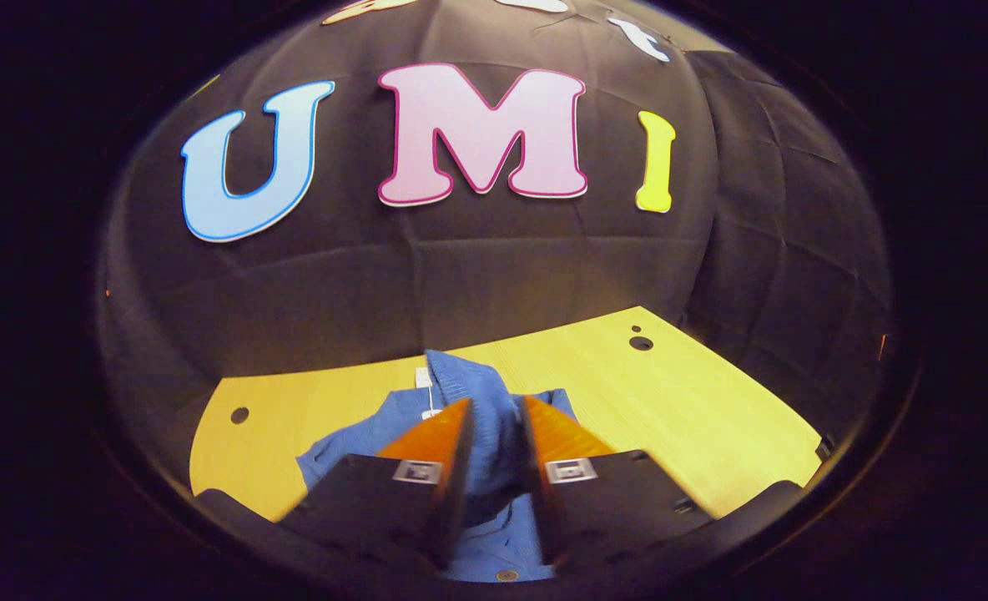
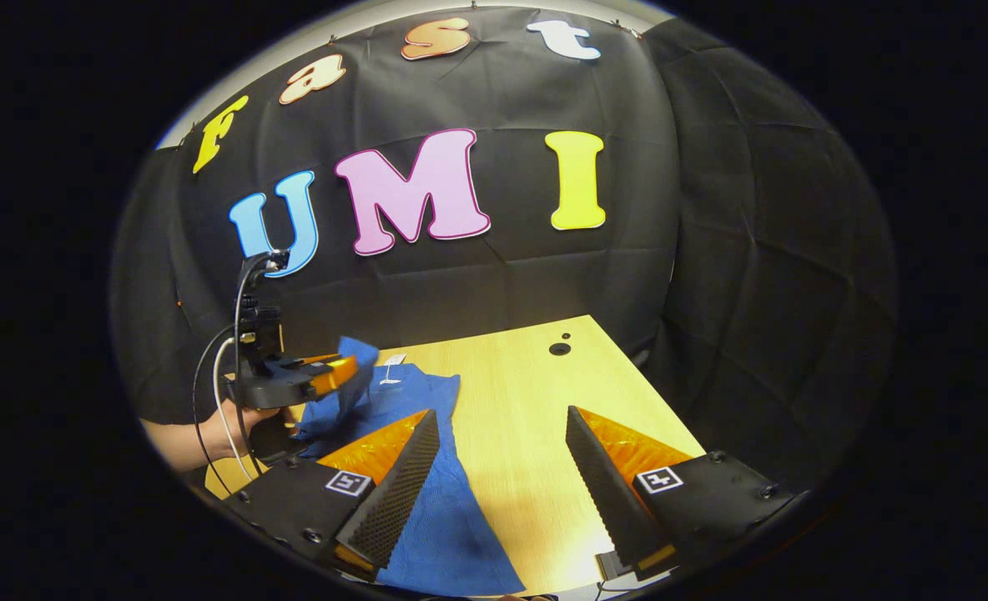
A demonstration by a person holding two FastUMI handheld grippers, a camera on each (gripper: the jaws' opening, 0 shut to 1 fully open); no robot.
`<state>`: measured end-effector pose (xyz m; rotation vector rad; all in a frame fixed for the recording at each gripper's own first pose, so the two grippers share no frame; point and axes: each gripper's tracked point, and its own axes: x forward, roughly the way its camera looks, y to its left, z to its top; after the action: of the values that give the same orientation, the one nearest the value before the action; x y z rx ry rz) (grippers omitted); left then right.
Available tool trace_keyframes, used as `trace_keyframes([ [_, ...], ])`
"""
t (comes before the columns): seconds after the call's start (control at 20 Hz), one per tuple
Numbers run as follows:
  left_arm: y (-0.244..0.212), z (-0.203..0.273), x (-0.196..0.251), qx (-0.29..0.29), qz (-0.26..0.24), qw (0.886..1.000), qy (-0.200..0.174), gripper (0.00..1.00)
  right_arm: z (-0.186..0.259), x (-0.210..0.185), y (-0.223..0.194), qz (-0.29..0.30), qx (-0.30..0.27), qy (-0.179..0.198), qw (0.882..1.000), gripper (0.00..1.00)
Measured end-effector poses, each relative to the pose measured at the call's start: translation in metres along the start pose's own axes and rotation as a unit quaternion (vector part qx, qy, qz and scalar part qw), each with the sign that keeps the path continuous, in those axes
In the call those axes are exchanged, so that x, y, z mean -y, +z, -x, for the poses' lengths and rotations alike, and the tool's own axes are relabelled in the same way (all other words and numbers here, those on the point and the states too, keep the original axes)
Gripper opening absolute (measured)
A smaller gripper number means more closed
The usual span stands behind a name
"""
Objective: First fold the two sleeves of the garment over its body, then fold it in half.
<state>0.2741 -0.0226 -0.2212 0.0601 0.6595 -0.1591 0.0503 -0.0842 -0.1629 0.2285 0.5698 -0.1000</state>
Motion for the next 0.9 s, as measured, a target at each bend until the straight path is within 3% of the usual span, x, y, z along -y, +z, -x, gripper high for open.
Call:
trace_keyframes([
  [0.05, 0.002, 0.010, -0.003, 0.012, 0.001, 1.000, 0.005, 0.85, -0.001, -0.002, -0.003, 0.002, -0.003, 0.003, 1.000, 0.99],
  [0.2, -0.006, 0.055, -0.020, 0.045, -0.011, 0.999, 0.003, 0.82, -0.006, -0.019, -0.018, -0.002, -0.020, 0.024, 1.000, 0.99],
  [0.35, -0.033, 0.119, -0.051, 0.057, 0.029, 0.998, 0.004, 0.83, -0.011, -0.038, -0.048, -0.006, -0.046, 0.043, 0.998, 0.99],
  [0.4, -0.048, 0.142, -0.067, 0.060, 0.042, 0.997, 0.016, 0.83, -0.013, -0.044, -0.065, -0.002, -0.060, 0.049, 0.997, 0.99],
  [0.45, -0.062, 0.162, -0.083, 0.064, 0.047, 0.996, 0.036, 0.83, -0.014, -0.050, -0.080, 0.002, -0.073, 0.055, 0.996, 0.90],
  [0.5, -0.080, 0.180, -0.101, 0.068, 0.044, 0.995, 0.059, 0.83, -0.015, -0.055, -0.102, 0.007, -0.093, 0.061, 0.994, 0.97],
  [0.55, -0.101, 0.197, -0.111, 0.065, 0.036, 0.994, 0.074, 0.83, -0.015, -0.058, -0.122, 0.011, -0.109, 0.065, 0.992, 0.96],
  [0.65, -0.148, 0.221, -0.121, 0.045, 0.032, 0.994, 0.090, 0.81, -0.008, -0.061, -0.163, 0.025, -0.148, 0.072, 0.986, 0.96],
  [0.9, -0.266, 0.238, -0.122, -0.087, 0.103, 0.987, 0.086, 0.82, 0.008, -0.050, -0.240, 0.058, -0.227, 0.066, 0.970, 0.97],
])
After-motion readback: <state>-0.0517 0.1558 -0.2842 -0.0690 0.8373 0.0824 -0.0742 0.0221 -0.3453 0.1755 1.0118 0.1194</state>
